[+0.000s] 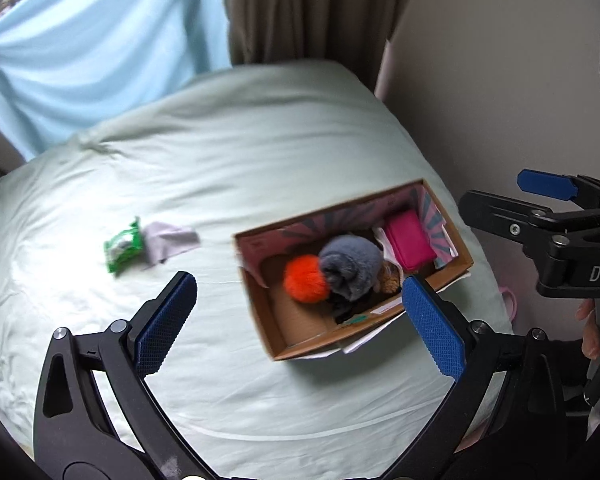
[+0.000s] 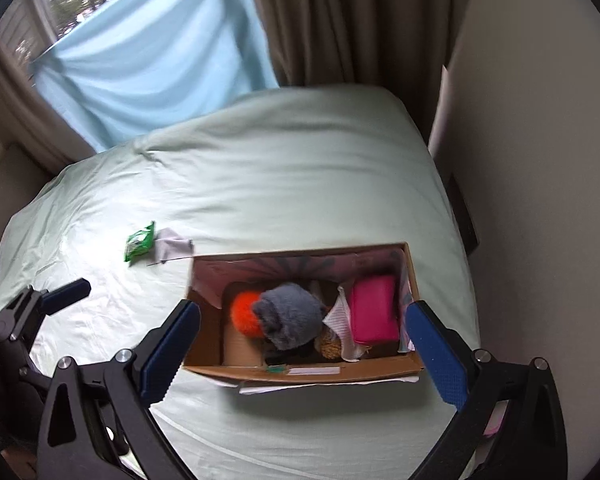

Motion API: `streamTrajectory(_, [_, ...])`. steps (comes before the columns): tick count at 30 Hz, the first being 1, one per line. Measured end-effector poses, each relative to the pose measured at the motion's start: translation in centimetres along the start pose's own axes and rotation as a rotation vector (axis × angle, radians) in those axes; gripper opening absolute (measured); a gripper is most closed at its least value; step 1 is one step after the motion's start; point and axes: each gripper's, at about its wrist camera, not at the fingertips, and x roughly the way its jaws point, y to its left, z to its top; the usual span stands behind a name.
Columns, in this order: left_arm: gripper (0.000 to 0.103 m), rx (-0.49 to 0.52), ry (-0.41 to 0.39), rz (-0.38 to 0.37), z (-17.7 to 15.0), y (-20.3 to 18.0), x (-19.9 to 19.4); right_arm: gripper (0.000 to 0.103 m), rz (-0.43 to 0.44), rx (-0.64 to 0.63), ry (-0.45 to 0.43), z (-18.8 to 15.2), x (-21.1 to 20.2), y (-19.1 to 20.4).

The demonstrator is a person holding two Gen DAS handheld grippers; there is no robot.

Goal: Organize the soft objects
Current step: 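Move both tools back toward the green wipes pack and grey cloth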

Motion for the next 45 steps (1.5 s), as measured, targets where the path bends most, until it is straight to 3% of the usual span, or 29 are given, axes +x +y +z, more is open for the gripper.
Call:
streamTrajectory(13, [0.102,-0.158,-0.143,0.135,-5.0,10.4,-10.6,0.102,0.098,-0.129,-0.154,-1.4,-6.6,10.0])
streamTrajectory(16, [0.102,-0.189,-0.157,0.144,-6.5,13.0,-12.3,0.102,0.161,-0.108,-0.160,-1.7,-6.9,12.1])
streamTrajectory(21, [0.102,-0.196,-0.156,0.133,-9.1,16.7,-13.7,0.102,0.190,-0.115,-0.160,-2.5,-7.0,15.9])
streamTrajectory(26, [0.102,-0.221,-0.149,0.102,-11.3,21.1,-15.1,0.102,0.092,-0.154,-0.155,-3.8,-7.2,20.3])
streamTrajectory(32, [0.102,-0.196,-0.183,0.086,-11.8,24.9,-16.8,0.102,0.070,-0.090,-0.192,-5.0,-7.1,23.6])
streamTrajectory(38, [0.102,-0.139,-0.194,0.049,-11.0,27.8,-16.5,0.102,0.052,-0.031,-0.202,-4.7,-6.7,25.4])
streamTrajectory(45, [0.102,-0.073,-0.192,-0.017,-8.6,31.5,-13.4,0.102,-0.009,-0.007,-0.230,-3.5,-4.6,27.7])
